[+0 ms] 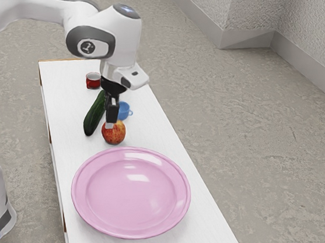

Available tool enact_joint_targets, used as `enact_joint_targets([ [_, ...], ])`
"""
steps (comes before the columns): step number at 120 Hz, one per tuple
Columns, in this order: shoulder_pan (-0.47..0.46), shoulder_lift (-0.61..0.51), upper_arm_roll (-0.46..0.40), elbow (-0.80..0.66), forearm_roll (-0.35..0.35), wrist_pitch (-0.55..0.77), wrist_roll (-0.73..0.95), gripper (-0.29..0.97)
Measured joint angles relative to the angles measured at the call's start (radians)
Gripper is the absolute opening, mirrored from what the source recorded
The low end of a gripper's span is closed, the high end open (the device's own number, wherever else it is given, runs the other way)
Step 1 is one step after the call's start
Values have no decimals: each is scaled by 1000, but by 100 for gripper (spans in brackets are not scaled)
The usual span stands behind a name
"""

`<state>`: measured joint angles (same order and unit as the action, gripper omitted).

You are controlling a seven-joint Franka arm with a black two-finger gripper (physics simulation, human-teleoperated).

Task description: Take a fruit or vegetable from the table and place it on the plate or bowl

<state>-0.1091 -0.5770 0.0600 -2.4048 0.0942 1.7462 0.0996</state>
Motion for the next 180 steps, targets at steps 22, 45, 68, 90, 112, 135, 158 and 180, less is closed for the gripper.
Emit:
enact_joint_targets([
  [22, -6, 15, 53, -16, -21, 117, -5, 66],
  [45, -137, 82, 252, -16, -19, 181, -9, 66],
  [68, -166, 116, 307, -16, -18, 181, -10, 66],
  [90, -177, 123, 314, -16, -23, 156, -11, 66],
  [112, -192, 127, 340, -18, -26, 137, -11, 66],
  [135, -197, 149, 354, -18, -27, 135, -11, 66],
  [158, -227, 157, 384, -18, -27, 139, -13, 66],
  [180, -264, 168, 422, -18, -28, 142, -15, 66],
])
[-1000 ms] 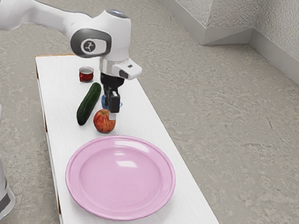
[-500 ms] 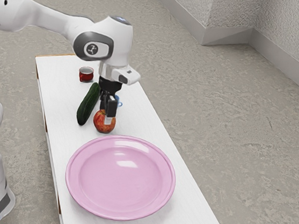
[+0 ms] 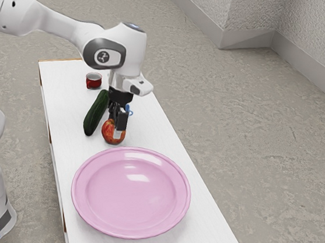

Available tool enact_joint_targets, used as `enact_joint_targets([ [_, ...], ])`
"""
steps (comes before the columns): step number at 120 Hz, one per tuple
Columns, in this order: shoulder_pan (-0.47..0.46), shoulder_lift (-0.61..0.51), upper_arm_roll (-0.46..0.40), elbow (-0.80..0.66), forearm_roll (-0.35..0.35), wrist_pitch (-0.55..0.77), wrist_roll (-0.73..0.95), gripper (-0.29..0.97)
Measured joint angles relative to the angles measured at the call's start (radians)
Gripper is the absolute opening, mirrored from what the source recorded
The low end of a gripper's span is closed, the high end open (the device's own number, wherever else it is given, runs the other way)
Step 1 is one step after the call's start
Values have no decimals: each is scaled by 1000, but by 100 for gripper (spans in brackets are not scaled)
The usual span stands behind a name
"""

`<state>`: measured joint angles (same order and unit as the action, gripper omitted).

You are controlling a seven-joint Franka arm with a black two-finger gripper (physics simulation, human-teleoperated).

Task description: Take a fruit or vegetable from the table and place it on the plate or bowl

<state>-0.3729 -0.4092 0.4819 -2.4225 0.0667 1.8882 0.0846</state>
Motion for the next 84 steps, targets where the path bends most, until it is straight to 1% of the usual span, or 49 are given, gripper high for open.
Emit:
enact_joint_targets([
  [44, -9, 18, 4, -3, -2, 9, -3, 66],
  [84, -8, 17, 12, -28, -2, 54, -5, 65],
])
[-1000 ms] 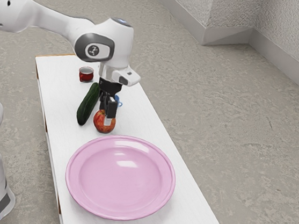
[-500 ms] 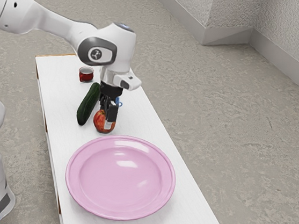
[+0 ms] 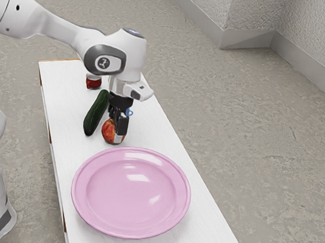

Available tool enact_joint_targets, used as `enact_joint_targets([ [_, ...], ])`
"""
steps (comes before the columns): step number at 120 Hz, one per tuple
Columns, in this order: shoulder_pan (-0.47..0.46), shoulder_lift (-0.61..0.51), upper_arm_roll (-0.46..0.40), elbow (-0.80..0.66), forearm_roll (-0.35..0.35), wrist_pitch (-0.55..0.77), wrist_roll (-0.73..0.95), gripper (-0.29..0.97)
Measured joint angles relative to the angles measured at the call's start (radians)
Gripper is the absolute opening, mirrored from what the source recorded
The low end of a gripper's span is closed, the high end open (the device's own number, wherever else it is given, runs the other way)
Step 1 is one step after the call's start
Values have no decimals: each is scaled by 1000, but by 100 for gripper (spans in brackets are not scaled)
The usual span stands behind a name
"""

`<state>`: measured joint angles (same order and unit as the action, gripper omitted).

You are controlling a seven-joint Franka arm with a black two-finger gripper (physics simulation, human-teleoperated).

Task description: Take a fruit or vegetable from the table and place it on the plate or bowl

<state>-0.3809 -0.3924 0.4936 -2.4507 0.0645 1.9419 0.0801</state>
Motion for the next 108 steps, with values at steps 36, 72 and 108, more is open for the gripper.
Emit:
enact_joint_targets([
  [36, -1, 0, 6, -8, -5, 21, -2, 48],
  [72, -15, -31, 8, 2, -6, -7, -19, 41],
  [108, -39, -67, -14, 46, -5, -52, -39, 43],
])
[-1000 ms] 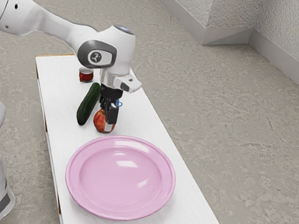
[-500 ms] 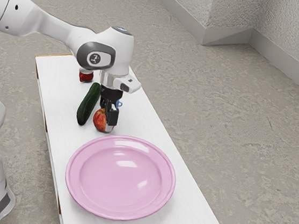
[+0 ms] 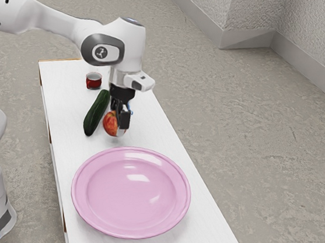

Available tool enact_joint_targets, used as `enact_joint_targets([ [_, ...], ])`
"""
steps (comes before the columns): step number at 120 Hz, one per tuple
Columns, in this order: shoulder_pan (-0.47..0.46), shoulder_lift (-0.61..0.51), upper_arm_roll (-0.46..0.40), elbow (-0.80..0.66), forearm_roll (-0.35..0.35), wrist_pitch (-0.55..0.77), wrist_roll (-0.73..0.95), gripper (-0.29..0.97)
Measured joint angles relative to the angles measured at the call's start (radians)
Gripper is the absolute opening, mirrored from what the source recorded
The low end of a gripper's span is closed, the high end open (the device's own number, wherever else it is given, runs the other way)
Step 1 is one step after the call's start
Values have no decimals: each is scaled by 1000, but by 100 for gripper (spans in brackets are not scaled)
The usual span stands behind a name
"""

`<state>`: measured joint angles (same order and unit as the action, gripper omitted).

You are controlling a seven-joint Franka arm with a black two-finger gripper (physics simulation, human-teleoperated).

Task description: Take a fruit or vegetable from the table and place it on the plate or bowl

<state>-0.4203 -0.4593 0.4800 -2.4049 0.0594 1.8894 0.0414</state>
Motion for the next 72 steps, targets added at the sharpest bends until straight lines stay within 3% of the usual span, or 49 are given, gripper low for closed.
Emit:
enact_joint_targets([
  [38, -17, -22, -182, 21, -28, -17, -26, 43],
  [72, -196, -23, -208, 24, -43, -18, -93, 39],
])
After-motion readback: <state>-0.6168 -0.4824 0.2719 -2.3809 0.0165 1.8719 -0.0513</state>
